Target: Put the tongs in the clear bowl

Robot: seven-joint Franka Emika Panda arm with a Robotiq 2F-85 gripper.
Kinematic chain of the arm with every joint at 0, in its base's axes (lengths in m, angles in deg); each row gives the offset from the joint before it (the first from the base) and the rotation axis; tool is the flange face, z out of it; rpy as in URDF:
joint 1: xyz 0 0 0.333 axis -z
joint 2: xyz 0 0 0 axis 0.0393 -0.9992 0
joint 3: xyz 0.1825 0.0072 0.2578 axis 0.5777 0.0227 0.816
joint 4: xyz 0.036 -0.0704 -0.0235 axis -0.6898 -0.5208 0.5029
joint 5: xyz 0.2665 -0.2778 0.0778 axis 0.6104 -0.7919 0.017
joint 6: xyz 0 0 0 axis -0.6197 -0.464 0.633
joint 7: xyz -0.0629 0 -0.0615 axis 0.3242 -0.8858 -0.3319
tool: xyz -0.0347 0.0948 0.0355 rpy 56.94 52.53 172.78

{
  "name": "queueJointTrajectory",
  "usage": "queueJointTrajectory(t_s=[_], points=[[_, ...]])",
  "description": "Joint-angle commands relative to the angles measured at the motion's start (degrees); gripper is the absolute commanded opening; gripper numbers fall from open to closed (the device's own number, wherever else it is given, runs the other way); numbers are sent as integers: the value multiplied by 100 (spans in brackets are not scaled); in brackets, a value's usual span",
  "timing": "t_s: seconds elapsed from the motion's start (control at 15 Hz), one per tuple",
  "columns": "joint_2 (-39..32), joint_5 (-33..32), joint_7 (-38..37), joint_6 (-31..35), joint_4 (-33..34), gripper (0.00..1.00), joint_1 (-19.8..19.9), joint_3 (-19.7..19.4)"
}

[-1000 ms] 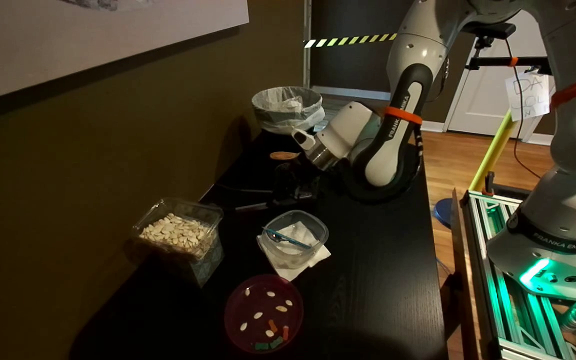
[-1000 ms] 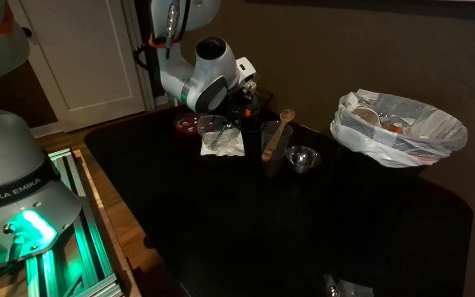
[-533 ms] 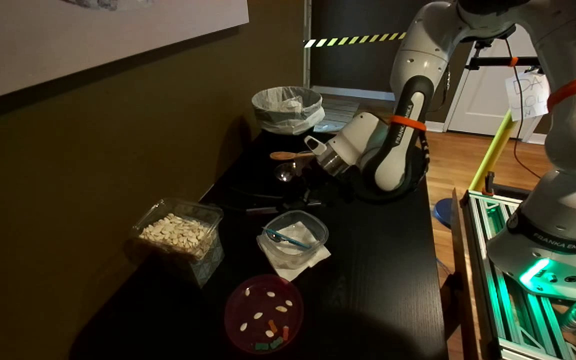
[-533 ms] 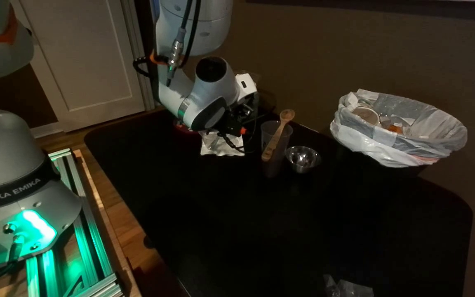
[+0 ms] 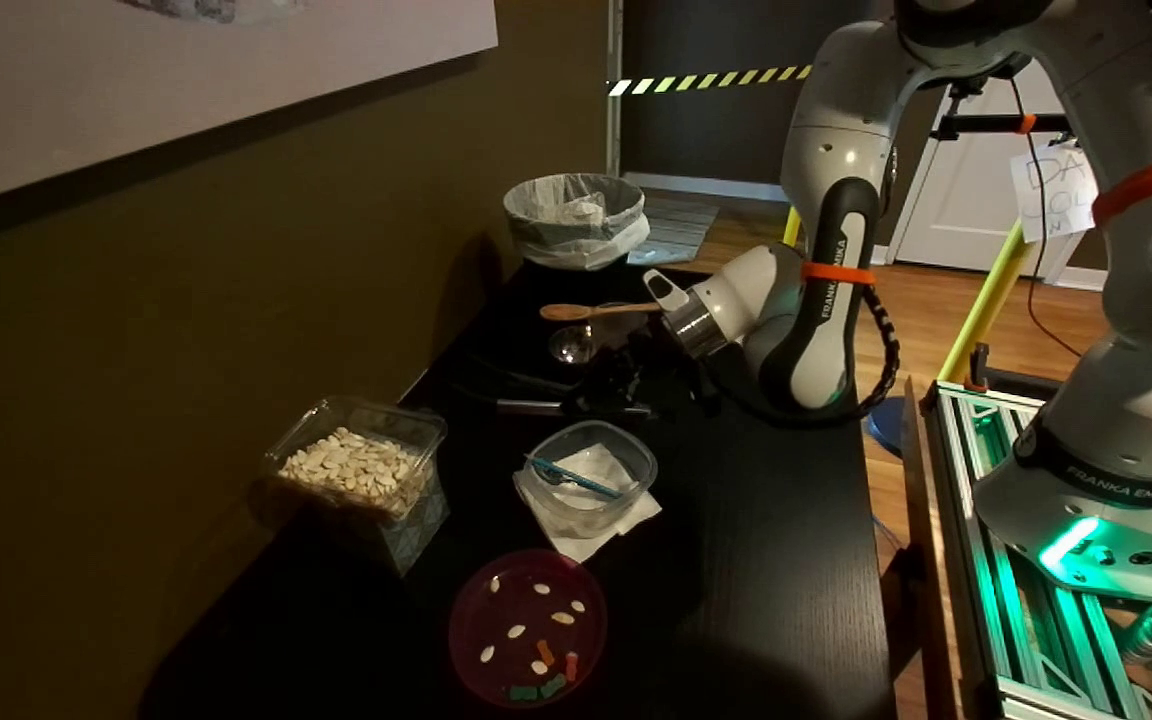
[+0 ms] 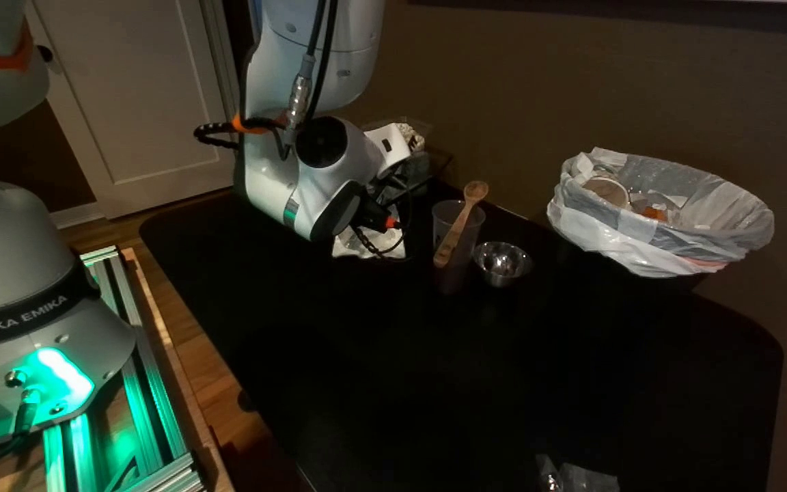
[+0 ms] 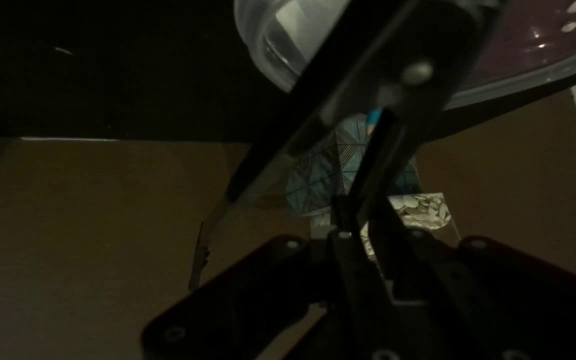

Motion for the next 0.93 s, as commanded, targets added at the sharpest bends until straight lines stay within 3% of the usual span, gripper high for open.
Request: queueJointTrajectory(t_s=[0.0,0.2,0.4,0.87], points=[[568,188,-362,638,-205,3,-1161,-970],[736,366,-371,560,-265,3,-2035,-1684],[813,545,-326,476,-310,3,-2577,-2105],[889,309,-323,242,-497,3,-2953,-2573]])
